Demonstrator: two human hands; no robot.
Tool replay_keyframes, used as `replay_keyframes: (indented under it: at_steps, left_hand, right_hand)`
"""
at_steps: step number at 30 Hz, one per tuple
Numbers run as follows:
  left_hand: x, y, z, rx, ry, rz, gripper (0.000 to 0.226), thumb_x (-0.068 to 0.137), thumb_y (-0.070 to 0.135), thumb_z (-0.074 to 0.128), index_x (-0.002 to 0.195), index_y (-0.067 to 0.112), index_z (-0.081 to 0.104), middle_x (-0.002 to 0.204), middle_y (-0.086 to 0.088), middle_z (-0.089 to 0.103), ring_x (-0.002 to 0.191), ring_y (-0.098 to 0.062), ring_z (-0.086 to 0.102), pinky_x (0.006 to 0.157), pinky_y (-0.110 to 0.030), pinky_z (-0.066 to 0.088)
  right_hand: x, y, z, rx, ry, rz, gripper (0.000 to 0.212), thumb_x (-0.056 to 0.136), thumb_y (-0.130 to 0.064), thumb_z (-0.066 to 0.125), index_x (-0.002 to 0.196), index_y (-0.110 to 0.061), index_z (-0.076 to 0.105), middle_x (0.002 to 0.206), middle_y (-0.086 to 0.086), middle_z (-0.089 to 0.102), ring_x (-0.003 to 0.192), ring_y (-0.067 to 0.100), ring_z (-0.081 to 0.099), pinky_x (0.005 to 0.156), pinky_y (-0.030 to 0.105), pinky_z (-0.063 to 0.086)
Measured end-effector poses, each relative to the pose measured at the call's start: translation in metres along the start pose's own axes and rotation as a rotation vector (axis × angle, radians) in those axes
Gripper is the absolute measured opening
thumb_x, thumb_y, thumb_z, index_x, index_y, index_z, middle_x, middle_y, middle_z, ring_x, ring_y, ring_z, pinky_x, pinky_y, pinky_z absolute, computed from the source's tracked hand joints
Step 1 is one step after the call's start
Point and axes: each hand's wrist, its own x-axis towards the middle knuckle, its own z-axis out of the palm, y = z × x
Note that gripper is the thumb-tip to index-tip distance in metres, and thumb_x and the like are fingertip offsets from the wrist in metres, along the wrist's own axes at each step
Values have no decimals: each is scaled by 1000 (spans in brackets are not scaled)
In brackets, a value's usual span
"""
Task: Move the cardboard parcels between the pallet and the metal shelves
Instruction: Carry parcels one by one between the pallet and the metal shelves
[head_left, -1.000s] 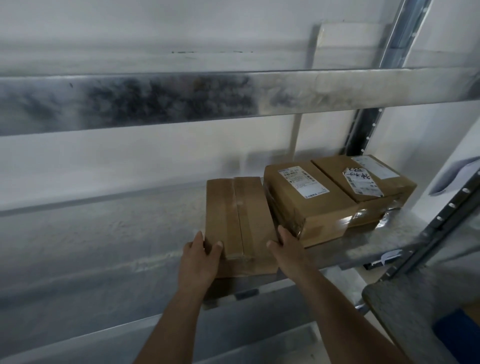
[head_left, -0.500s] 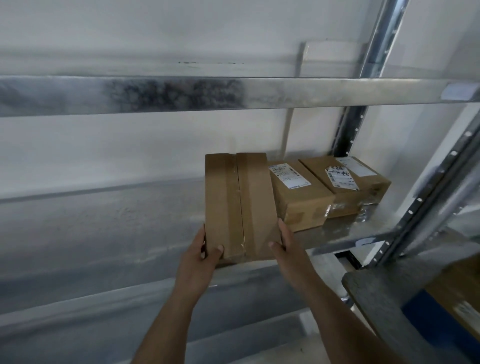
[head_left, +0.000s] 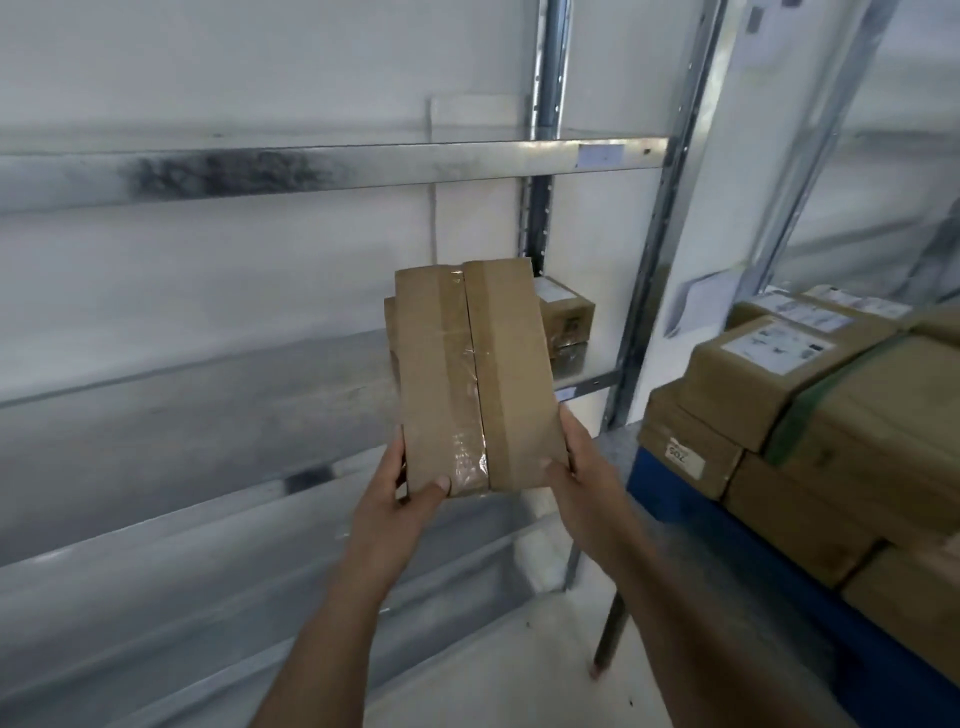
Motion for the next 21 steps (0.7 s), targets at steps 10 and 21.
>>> replay_keyframes:
  at_steps: [10, 21]
  left_hand:
    - [-61, 49, 100, -15, -221, 108, 70, 85, 32, 64, 138, 56, 26, 111, 33, 53, 93, 22, 51, 78, -15, 39]
    - [-107, 95, 212, -54, -572, 234, 74, 86, 40, 62, 141, 55, 15, 113, 37, 41, 98, 16, 42, 84, -17, 35]
  right_hand:
    - [-106, 25, -107, -53, 335, 55, 63, 98, -14, 40, 151, -32, 13, 140, -17, 38, 99, -9, 47, 78, 5, 39]
    - [-199, 54, -198, -24, 695, 125, 62, 97, -19, 46, 148, -39, 17, 139, -12, 45, 115, 6, 50, 100, 36, 45]
